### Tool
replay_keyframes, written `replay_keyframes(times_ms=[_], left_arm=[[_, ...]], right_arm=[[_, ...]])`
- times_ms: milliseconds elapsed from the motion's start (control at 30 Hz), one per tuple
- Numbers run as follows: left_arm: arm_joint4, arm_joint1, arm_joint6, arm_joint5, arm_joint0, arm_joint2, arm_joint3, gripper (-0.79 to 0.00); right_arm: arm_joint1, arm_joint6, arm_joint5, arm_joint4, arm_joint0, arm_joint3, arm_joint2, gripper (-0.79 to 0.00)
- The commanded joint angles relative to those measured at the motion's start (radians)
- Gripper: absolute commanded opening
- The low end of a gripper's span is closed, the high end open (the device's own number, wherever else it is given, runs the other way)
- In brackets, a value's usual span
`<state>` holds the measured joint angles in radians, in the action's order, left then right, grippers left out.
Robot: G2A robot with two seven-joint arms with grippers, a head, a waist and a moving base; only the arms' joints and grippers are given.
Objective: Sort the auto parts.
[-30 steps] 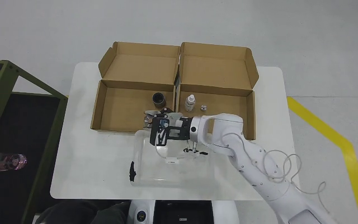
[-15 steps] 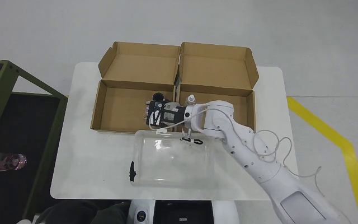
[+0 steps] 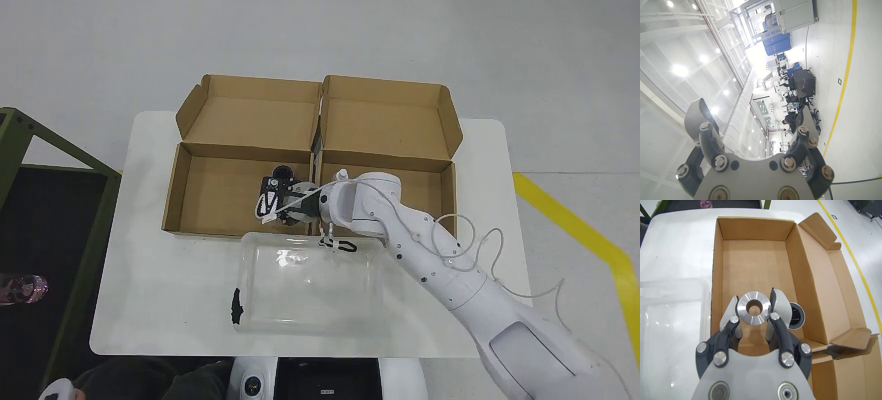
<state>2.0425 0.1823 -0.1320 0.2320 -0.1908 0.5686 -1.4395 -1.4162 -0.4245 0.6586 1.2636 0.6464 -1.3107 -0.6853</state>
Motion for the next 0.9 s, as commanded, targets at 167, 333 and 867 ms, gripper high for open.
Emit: replay_keyframes(times_ms=[167,333,867], left_arm=[[0.000,0.000,0.000,0.000,0.000,0.000,0.000,0.000],[0.000,0.000,0.000,0.000,0.000,0.000,0.000,0.000],[0.000,0.000,0.000,0.000,0.000,0.000,0.000,0.000]], right_arm=[[-0.017,-0.019,0.004,-0.002,-0.020,0.059,0.027,-0.785],[-0.029,-0.037,0.005,0.001,-0.033,0.091,0.043,-0.785],[-0.064,-0.066,0.005,0.020,-0.063,0.175,0.081,-0.640]])
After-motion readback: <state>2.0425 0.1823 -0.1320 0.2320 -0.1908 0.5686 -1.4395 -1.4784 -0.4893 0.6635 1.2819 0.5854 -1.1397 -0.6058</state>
